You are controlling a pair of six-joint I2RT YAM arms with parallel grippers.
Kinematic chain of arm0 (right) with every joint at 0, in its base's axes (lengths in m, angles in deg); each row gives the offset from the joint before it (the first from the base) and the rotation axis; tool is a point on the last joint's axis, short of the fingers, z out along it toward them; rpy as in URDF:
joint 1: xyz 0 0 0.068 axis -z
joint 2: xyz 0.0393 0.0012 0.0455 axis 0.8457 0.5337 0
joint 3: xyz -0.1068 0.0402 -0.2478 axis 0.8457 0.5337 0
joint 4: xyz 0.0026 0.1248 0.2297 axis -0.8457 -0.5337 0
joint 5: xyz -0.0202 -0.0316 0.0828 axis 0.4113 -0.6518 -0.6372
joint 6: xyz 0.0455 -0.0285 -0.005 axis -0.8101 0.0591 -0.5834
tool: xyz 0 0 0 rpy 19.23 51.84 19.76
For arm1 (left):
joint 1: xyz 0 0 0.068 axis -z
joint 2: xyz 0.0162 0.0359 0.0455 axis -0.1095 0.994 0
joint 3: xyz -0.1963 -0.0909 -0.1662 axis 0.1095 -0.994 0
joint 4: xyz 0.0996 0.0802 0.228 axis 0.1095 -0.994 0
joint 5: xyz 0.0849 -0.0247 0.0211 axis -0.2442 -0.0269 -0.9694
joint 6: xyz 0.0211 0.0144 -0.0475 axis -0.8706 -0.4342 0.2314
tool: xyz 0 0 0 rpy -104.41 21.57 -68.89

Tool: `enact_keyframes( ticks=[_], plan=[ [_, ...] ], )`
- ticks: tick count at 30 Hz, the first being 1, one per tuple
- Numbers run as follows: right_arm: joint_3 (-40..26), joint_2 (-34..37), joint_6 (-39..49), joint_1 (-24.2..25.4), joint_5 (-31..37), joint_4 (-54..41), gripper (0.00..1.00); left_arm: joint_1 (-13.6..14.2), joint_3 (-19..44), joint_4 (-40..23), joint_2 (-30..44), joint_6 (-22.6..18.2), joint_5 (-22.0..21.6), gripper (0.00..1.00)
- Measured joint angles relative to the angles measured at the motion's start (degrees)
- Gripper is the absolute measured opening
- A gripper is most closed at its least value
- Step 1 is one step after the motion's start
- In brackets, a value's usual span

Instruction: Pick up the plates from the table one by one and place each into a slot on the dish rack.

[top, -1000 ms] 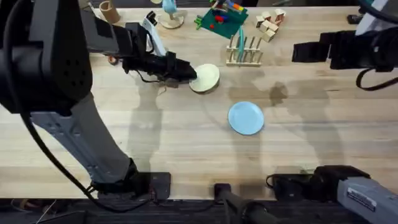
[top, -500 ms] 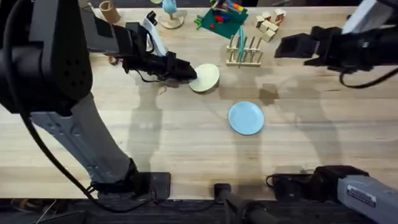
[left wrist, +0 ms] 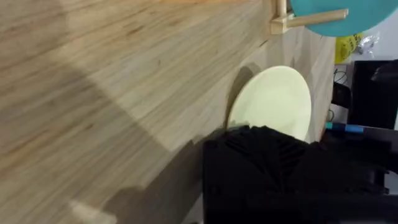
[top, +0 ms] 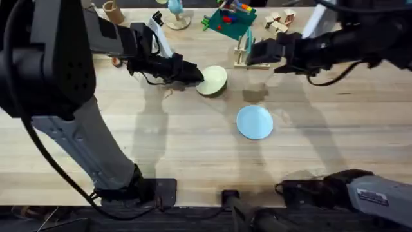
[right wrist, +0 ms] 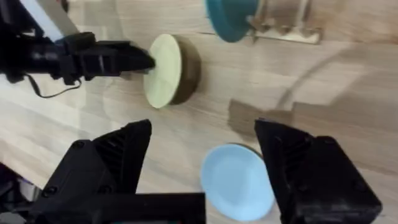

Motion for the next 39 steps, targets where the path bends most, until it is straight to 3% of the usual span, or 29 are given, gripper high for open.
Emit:
enact_keyframes(
  ticks=[15, 28, 34, 39],
  plan=[
    [0.0, 13.9, -10.2, -6.8, 0.0, 12.3, 0.987, 0.1, 0.1, -0.1, 0.0, 0.2, -0.4, 0.04],
    [0.0, 20.4, -19.7, -14.2, 6.9, 20.1, 0.975, 0.1, 0.2, -0.3, 0.0, 0.1, -0.5, 0.039],
    [0.0, 22.6, -23.0, -15.9, 8.7, 22.1, 0.85, 0.1, 0.2, -0.4, 0.0, 0.2, -0.6, 0.039],
    [0.0, 22.5, -24.2, -17.4, 10.8, 23.1, 0.595, 0.1, 0.3, -0.4, 0.0, 0.1, -0.6, 0.039]
  ],
)
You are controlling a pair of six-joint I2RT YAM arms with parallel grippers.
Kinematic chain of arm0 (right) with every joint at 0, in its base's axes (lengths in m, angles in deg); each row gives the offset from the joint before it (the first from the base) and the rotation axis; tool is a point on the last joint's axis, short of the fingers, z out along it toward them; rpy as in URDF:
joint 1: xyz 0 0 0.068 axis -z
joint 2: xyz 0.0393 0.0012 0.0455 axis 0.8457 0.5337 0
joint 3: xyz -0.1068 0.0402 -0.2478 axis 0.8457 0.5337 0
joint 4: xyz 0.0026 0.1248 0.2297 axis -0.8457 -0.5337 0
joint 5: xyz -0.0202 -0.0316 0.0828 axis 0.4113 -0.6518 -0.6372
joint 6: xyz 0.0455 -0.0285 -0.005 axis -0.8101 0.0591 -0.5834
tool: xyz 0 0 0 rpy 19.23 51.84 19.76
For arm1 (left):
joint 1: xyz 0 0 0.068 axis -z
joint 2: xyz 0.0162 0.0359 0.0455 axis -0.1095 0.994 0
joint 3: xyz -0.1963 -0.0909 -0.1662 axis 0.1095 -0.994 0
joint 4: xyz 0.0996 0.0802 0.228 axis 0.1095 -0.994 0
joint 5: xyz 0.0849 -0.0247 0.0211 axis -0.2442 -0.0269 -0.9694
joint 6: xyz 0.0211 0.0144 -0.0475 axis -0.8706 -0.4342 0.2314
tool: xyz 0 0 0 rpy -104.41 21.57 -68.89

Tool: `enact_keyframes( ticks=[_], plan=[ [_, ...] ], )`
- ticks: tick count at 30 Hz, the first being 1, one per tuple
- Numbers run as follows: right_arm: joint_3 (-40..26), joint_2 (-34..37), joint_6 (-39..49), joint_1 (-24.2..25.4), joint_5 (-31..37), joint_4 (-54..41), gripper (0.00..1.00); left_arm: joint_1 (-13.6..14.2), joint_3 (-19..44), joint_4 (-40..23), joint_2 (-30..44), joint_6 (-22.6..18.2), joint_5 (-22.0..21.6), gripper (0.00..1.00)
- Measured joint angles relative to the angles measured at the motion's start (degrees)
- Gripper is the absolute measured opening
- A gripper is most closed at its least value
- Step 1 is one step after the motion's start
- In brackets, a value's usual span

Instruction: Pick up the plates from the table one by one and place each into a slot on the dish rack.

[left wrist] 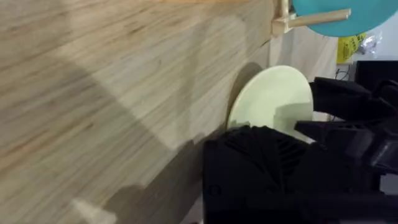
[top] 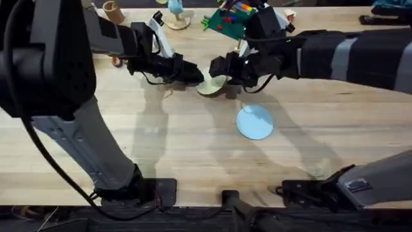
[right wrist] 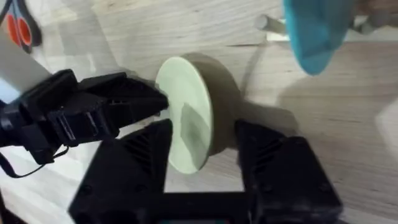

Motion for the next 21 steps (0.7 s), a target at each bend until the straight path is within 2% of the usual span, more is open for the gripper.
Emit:
enact_keyframes(
  ticks=[5, 9, 13, 21],
  plan=[
    [0.0, 0.0, -1.7, -0.4, 1.6, 0.0, 0.397, 0.0, 0.0, 0.0, 0.0, 0.0, 0.0, 0.039],
    [0.0, 0.0, -2.8, -0.3, 2.1, 0.1, 0.1, 0.0, 0.0, 0.0, 0.0, 0.0, 0.0, 0.039],
    [-0.7, -0.1, -3.1, -0.2, 2.3, 0.5, 0.045, 0.0, 0.0, 0.0, 0.0, 0.0, 0.0, 0.039],
    [-0.8, -0.1, -3.3, -0.2, 2.4, 0.5, 0.034, 0.0, 0.0, -0.2, 0.0, 0.0, 0.0, 0.041]
  ],
)
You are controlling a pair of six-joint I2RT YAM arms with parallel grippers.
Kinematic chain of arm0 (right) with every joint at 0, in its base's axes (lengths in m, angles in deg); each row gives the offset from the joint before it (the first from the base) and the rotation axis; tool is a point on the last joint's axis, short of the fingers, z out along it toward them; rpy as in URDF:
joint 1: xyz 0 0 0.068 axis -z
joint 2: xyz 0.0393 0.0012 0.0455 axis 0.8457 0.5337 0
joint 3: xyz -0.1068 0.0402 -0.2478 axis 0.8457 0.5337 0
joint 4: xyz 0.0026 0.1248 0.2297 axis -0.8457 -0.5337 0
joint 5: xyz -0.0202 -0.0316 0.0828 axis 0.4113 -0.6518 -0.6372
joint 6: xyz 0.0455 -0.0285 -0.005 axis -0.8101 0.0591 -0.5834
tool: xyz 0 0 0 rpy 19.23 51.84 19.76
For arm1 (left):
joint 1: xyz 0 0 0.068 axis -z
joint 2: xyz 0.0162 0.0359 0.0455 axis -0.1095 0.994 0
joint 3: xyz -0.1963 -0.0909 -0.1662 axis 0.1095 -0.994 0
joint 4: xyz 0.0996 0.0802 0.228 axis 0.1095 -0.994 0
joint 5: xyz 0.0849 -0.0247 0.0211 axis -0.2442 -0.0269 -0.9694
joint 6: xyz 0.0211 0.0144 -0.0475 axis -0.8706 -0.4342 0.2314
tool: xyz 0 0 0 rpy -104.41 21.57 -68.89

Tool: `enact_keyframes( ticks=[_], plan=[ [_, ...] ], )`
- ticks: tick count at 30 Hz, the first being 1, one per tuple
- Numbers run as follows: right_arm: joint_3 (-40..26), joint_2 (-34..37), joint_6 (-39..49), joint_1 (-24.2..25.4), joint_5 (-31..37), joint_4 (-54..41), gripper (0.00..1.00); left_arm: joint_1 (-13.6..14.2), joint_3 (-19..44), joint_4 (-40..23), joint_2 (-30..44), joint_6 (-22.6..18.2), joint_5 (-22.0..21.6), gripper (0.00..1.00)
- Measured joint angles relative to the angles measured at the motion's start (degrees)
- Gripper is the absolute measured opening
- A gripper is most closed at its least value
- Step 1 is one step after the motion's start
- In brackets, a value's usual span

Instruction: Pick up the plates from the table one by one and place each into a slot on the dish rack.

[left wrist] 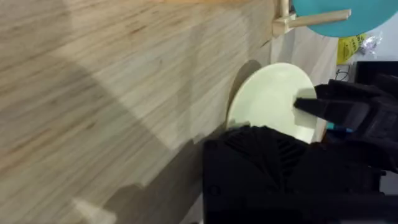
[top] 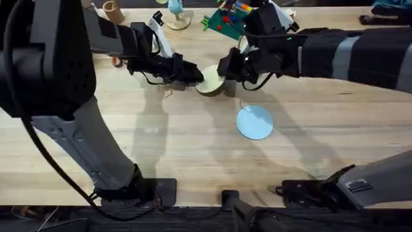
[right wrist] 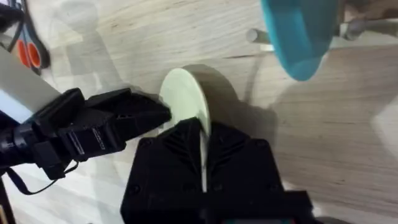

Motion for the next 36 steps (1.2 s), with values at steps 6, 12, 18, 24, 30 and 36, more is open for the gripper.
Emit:
enact_keyframes(
  ticks=[6, 12, 18, 24, 30, 36],
  plan=[
    [0.0, -0.5, 0.2, -0.1, -0.1, -0.2, 0.034, 0.0, 0.2, -0.7, 0.0, 0.0, -0.2, 0.04],
    [0.0, -4.2, 2.2, -1.2, 0.0, -1.6, 0.034, -0.1, 0.2, -3.1, -1.1, -0.5, -1.4, 0.04],
    [0.0, -11.1, 5.1, -1.2, 0.5, -4.2, 0.033, 0.3, -0.6, -5.5, -7.1, -1.1, -9.3, 0.041],
    [0.0, -18.3, 8.6, -1.2, 0.7, -9.3, 0.033, 0.2, -0.7, -8.8, -19.9, -1.3, -16.5, 0.04],
    [0.0, -23.9, 12.6, -1.2, 2.9, -15.4, 0.033, 0.5, -0.7, -12.1, -33.6, -1.5, -24.8, 0.039],
    [0.0, -28.9, 16.8, -1.2, 5.8, -19.7, 0.033, 2.9, -0.7, -14.9, -44.5, -3.1, -31.2, 0.039]
  ],
)
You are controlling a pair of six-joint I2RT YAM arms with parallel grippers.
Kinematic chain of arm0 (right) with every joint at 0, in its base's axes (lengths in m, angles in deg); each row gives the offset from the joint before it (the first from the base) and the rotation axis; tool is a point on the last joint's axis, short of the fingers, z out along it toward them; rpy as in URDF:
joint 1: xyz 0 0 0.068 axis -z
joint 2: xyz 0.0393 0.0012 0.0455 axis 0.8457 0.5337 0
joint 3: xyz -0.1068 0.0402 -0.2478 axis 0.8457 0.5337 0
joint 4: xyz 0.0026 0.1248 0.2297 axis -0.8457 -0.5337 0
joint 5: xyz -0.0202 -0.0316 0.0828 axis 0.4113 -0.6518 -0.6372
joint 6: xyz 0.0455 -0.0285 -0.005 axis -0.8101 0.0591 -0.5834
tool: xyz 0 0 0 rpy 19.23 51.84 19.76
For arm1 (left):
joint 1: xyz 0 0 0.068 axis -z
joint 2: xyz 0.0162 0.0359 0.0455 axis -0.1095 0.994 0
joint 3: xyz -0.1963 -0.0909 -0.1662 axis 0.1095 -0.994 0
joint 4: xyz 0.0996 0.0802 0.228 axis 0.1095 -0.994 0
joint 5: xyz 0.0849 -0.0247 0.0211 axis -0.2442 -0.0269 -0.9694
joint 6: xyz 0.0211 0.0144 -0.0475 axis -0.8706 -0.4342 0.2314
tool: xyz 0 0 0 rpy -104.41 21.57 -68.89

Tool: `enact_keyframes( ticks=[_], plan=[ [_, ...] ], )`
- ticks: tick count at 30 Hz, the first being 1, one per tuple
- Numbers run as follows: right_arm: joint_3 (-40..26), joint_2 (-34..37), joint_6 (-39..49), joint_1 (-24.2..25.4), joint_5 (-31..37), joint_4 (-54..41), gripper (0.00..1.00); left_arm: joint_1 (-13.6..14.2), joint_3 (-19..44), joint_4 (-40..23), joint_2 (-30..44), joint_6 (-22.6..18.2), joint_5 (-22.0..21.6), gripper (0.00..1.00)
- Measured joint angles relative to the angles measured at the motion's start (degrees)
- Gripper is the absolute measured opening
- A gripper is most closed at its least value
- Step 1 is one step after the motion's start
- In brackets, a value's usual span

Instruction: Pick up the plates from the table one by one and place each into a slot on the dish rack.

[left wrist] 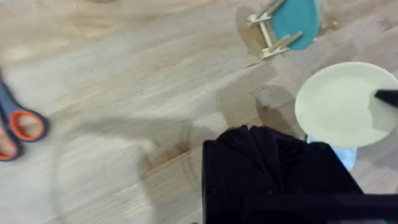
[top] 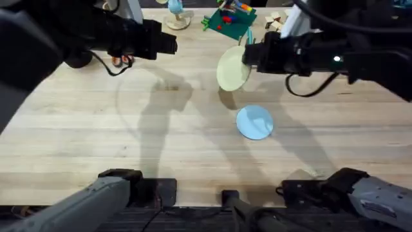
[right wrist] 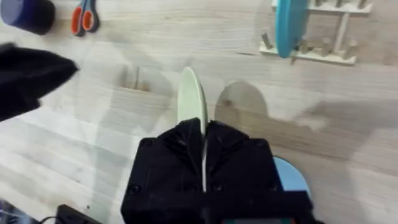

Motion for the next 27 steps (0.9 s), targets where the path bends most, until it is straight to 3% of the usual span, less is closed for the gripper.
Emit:
enact_keyframes(
  ticks=[10, 11, 16, 17, 27],
  plan=[
    [-6.1, -1.4, 3.7, 0.1, 8.3, -16.0, 0.031, 7.5, 0.0, -4.8, -10.7, -3.7, -7.2, 0.048],
    [-7.4, -1.4, 4.0, 0.1, 9.6, -17.2, 0.031, 8.2, 0.0, -5.0, -11.4, -4.2, -8.0, 0.143],
    [-12.2, -1.4, 6.5, 1.2, 13.7, -20.1, 0.031, 10.8, 0.0, -5.7, -13.1, -4.5, -11.1, 0.914],
    [-12.8, -1.4, 7.1, 1.6, 14.1, -20.4, 0.031, 11.0, 0.0, -5.8, -13.1, -4.5, -11.3, 0.972],
    [-23.7, 4.9, 12.9, 5.8, 16.8, -25.8, 0.031, 11.0, 0.0, -6.0, -13.0, -4.6, -12.8, 0.994]
  ],
)
